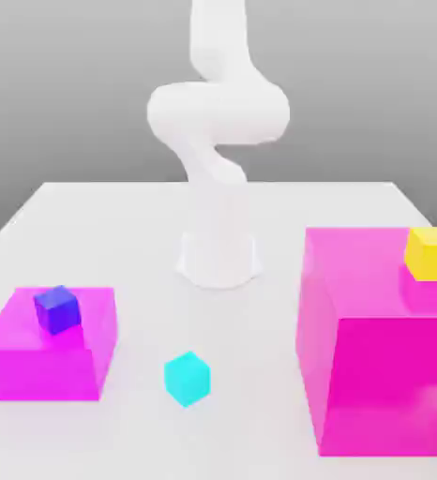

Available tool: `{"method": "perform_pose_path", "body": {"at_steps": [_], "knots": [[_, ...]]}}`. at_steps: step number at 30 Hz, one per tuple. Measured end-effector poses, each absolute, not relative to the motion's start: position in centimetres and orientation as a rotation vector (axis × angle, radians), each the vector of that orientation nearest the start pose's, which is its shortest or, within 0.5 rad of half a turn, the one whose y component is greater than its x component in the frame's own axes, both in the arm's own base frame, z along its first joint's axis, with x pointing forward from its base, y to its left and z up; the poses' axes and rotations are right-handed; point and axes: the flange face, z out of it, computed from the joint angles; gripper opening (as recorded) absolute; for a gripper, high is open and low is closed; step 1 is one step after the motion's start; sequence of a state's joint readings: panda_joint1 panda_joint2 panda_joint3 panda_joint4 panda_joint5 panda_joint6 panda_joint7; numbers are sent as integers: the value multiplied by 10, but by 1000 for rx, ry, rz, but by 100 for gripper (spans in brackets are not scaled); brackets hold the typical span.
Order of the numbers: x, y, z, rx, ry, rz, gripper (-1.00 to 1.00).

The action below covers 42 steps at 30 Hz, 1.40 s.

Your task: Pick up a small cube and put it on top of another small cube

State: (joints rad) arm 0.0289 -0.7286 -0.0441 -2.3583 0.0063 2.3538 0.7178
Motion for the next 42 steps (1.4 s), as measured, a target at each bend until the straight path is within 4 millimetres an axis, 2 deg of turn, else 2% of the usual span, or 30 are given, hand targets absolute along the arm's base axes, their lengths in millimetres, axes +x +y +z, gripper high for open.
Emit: {"method": "perform_pose_path", "body": {"at_steps": [4,6,9,12,14,18,20,31,32,38,42], "knots": [[416,-24,562,-2676,849,-772,0],[427,-28,512,-2747,783,-687,0],[432,-31,437,-2847,672,-553,0],[423,-34,362,-2943,546,-409,0],[409,-36,311,-3005,451,-302,0],[358,-45,213,-3119,228,-59,0],[349,-47,194,-3135,183,-19,0],[346,-47,133,-3141,164,-4,0],[345,-47,129,-3139,166,-2,-100],[344,-46,126,-3138,167,2,-100],[348,-48,143,-3142,162,-7,-100]]}}
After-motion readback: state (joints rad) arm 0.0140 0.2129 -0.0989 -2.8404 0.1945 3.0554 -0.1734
